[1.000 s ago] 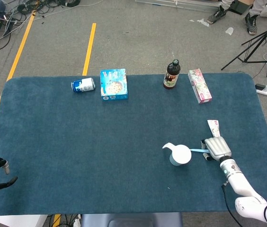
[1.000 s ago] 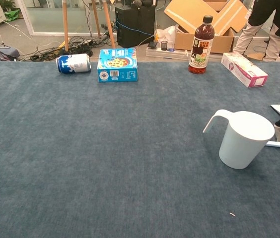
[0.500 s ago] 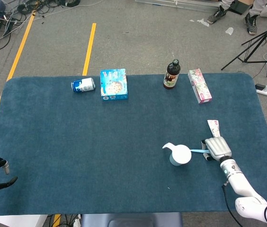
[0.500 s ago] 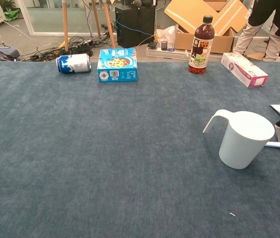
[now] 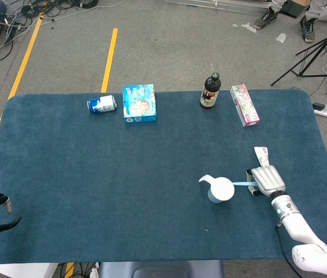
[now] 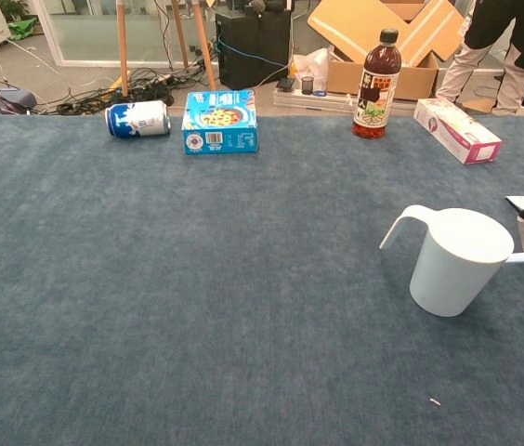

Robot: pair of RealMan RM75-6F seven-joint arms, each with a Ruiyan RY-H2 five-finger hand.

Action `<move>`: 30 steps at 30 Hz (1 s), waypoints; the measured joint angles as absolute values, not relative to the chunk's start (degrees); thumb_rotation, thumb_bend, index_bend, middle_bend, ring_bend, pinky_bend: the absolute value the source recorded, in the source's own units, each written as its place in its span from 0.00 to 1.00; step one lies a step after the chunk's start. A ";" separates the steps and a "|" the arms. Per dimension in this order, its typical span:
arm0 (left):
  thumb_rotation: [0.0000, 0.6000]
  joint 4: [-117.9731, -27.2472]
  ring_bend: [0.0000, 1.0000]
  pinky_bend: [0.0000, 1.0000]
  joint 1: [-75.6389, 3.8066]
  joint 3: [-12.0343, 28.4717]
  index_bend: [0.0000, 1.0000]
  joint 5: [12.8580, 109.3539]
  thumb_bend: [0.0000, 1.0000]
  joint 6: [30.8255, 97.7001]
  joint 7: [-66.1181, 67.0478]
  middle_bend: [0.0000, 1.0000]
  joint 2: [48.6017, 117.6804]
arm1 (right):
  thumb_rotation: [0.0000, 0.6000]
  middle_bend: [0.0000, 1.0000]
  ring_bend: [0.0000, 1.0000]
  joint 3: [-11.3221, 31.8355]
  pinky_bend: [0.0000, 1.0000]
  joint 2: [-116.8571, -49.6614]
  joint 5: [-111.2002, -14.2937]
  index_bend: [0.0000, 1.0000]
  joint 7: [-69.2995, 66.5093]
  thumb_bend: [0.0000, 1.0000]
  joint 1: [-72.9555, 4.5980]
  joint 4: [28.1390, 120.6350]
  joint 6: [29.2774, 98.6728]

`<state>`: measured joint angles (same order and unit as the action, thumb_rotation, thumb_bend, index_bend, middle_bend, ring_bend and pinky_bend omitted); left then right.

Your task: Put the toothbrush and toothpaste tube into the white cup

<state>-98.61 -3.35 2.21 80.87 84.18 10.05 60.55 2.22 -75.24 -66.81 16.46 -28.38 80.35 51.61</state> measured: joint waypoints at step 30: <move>1.00 -98.48 0.44 0.41 -3.41 2.04 0.66 80.81 0.00 83.94 10.78 0.54 60.87 | 1.00 1.00 1.00 3.76 1.00 -61.49 -67.00 0.62 21.64 0.29 -25.86 97.45 60.73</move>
<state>-98.48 -3.41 2.04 80.81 83.94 10.78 60.87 3.76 -61.49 -67.00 21.64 -25.86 97.45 60.73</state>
